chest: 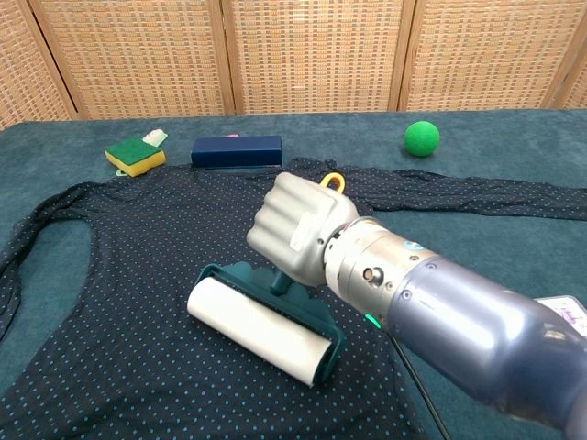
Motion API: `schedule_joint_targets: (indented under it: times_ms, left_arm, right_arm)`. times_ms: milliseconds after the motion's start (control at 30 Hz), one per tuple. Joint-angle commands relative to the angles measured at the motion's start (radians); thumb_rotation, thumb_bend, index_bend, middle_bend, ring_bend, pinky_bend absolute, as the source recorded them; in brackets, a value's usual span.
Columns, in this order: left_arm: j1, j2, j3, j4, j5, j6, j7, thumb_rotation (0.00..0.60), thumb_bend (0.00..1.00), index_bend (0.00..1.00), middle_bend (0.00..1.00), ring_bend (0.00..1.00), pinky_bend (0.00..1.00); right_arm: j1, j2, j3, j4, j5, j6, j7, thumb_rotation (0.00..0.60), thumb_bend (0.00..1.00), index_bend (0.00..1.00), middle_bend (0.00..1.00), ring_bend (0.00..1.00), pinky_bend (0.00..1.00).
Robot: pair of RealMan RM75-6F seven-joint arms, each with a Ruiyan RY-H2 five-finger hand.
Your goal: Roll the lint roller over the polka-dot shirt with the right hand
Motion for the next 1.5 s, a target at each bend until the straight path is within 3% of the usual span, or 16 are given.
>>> schedule_joint_targets:
  times_ms: [33,333,567,933,1267,1500]
  left_arm:
    - [0.0,0.0,0.0,0.0,0.0,0.0,0.0,0.6,0.0,0.0,0.0,0.0,0.0]
    - [-0.001,0.0,-0.002,-0.001,-0.002,0.0,-0.001,0.6,0.0,0.0,0.0,0.0,0.0]
    - [-0.002,0.001,-0.003,-0.003,-0.004,0.0,-0.001,0.6,0.0,0.0,0.0,0.0,0.0]
    - [-0.003,0.003,-0.003,-0.002,-0.003,-0.001,-0.007,0.6,0.0,0.0,0.0,0.0,0.0]
    - [-0.003,0.0,-0.002,-0.002,-0.004,-0.002,0.0,0.6,0.0,0.0,0.0,0.0,0.0]
    - [-0.003,0.0,-0.001,-0.002,-0.003,0.0,0.0,0.6,0.0,0.0,0.0,0.0,0.0]
  right_arm:
    - [-0.012,0.012,0.014,0.036,0.012,-0.003,0.007,0.6,0.94,0.68,1.0,1.0,1.0]
    - [-0.06,0.063,0.026,0.196,0.047,-0.031,0.045,0.6,0.94,0.67,1.0,1.0,1.0]
    - [-0.081,0.075,0.038,0.244,0.036,-0.046,0.071,0.6,0.94,0.67,1.0,1.0,1.0]
    - [-0.076,0.036,0.039,0.173,-0.007,-0.038,0.028,0.6,0.94,0.67,1.0,1.0,1.0]
    - [-0.067,-0.031,-0.014,0.025,-0.127,0.007,-0.056,0.6,0.94,0.67,1.0,1.0,1.0]
    - [-0.073,-0.048,-0.026,-0.006,-0.154,0.01,-0.083,0.6,0.94,0.68,1.0,1.0,1.0]
